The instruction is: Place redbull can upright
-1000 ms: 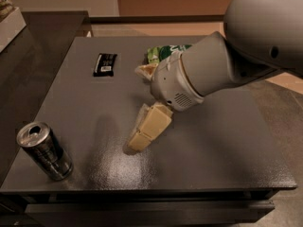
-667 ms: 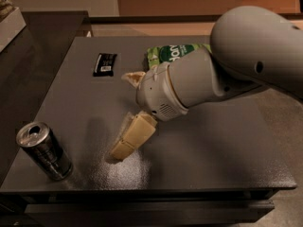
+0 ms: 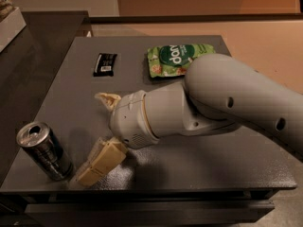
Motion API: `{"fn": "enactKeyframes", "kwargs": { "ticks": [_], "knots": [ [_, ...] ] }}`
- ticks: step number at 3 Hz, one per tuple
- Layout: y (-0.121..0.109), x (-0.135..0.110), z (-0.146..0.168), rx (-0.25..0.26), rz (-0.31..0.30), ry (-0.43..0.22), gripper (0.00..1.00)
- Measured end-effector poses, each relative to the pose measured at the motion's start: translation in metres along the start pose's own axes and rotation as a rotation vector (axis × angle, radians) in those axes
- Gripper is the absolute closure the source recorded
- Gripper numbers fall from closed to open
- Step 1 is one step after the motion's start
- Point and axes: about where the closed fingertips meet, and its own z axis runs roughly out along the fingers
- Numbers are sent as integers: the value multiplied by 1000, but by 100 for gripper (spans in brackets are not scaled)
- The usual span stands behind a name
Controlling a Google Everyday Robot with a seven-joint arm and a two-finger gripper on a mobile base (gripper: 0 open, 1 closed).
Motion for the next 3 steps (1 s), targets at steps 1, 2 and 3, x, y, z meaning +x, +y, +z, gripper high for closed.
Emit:
{"fn": "enactKeyframes", "kwargs": {
  "ticks": [1,2,3],
  "knots": [
    [9,-2,19,-18,3,-49,0],
    [13,-1,38,-33,4,-86,0],
    [11,1,56,-41,3,-121,0]
  ]
}}
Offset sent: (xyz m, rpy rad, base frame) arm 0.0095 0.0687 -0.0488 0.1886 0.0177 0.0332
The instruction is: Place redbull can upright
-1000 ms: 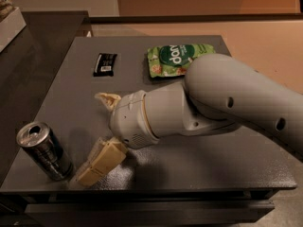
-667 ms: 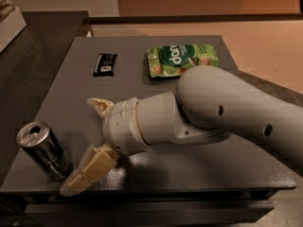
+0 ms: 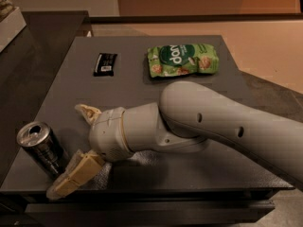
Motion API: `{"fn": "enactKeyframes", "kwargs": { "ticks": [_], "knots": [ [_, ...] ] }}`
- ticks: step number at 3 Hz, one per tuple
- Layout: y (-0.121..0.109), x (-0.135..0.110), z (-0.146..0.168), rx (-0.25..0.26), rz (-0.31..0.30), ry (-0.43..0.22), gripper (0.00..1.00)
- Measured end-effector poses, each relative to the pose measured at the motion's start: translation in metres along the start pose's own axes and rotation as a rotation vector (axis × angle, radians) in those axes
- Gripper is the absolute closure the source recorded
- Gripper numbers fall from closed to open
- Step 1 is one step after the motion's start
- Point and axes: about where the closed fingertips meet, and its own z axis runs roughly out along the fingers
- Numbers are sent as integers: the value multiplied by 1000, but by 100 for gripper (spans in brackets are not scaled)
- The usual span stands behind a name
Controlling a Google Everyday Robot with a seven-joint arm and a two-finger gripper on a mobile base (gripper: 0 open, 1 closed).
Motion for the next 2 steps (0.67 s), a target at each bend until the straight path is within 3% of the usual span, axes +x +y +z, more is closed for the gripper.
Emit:
{"fn": "enactKeyframes", "kwargs": {
  "ticks": [2],
  "knots": [
    [-9,9,21,-1,-3,-48,0]
  ]
}}
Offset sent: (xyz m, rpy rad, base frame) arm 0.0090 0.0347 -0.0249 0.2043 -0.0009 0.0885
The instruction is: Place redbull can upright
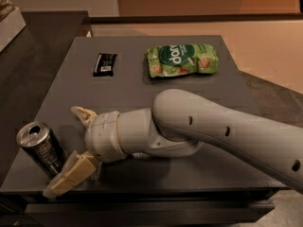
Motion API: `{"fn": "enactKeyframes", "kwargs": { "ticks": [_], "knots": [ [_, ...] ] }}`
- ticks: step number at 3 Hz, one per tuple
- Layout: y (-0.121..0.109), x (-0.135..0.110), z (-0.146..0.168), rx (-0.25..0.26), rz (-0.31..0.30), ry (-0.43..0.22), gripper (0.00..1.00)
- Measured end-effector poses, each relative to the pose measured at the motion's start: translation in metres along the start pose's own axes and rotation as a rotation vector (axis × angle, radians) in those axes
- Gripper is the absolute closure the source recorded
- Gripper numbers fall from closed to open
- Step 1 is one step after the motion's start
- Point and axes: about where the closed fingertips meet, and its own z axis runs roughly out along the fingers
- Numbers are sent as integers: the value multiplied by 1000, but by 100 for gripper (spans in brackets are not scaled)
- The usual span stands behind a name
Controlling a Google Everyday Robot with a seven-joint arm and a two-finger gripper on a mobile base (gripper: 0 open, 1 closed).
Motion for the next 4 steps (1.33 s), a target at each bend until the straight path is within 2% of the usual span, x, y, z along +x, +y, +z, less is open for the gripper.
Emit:
{"fn": "enactKeyframes", "kwargs": {
  "ticks": [2,4],
  "knots": [
    [-2,7,20,-32,0,-64,2],
    [2,1,17,-66,-22,-143,48]
  ]
}}
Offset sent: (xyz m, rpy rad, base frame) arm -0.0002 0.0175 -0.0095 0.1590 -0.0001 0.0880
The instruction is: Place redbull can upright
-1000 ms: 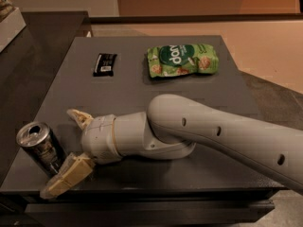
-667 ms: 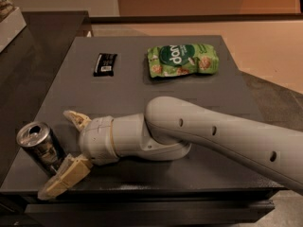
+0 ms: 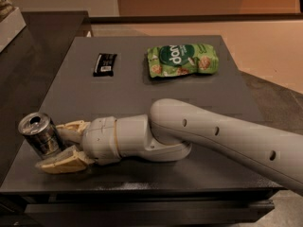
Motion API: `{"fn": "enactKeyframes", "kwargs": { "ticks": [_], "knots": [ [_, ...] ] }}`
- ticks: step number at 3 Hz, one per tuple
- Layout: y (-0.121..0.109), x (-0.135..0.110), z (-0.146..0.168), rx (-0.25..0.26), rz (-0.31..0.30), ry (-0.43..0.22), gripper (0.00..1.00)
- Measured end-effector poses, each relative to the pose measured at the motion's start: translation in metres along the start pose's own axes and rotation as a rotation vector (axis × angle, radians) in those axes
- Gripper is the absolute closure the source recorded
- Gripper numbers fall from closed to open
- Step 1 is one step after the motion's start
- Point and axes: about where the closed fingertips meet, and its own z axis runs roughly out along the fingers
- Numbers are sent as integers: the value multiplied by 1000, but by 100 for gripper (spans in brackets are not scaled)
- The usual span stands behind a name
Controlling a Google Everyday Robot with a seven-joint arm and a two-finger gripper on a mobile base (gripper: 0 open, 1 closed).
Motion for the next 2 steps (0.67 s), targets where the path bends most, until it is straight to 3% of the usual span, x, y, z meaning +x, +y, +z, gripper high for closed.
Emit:
{"fn": "enactKeyframes", "kwargs": {
  "ticks": [2],
  "knots": [
    [-5,-11,-11,22,-30,-38,94]
  ]
}}
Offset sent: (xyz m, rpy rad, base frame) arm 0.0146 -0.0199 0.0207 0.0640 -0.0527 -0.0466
